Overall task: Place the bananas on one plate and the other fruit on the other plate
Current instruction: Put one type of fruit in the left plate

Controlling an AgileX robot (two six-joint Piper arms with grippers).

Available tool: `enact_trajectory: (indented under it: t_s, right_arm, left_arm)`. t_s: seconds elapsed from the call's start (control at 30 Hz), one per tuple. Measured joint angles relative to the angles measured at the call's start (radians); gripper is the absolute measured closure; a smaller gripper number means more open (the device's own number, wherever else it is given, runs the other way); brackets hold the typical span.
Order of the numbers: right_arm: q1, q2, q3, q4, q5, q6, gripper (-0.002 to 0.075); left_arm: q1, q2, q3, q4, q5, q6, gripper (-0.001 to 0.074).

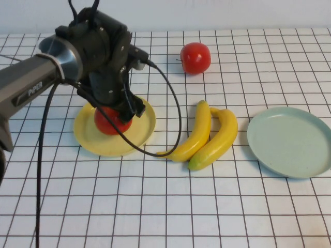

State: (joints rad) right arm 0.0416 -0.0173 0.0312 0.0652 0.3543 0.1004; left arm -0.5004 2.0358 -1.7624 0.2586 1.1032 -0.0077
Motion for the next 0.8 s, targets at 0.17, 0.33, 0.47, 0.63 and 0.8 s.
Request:
enact_trajectory:
  t_s: [0.17,0.33,0.47,0.63,0.8]
  right_arm:
    - [0.0,0.0,0.0,0.0,0.0,0.0,0.0741]
    - [0.0,0.0,0.0,0.0,0.0,0.0,0.0741]
    - [0.0,0.0,0.0,0.0,0.0,0.0,0.0741]
    - [0.0,0.0,0.0,0.0,0.0,0.0,0.0741]
    - [0.0,0.0,0.0,0.0,0.0,0.0,0.0741]
  left_arm:
    - [0.048,-0.029,0.088,0.0,-0.062,-0.012,0.0141]
    - [0.079,-0.036,0.106,-0.002,-0.093,-0.02,0.0141]
    - [0.089,-0.042,0.11,0.006,-0.093,-0.024,0.0141]
    - [0.085,-0.098,0.11,0.008,-0.103,-0.025,0.0141]
    - [0.076,-0.162,0.11,0.001,-0.132,-0.027,0.0141]
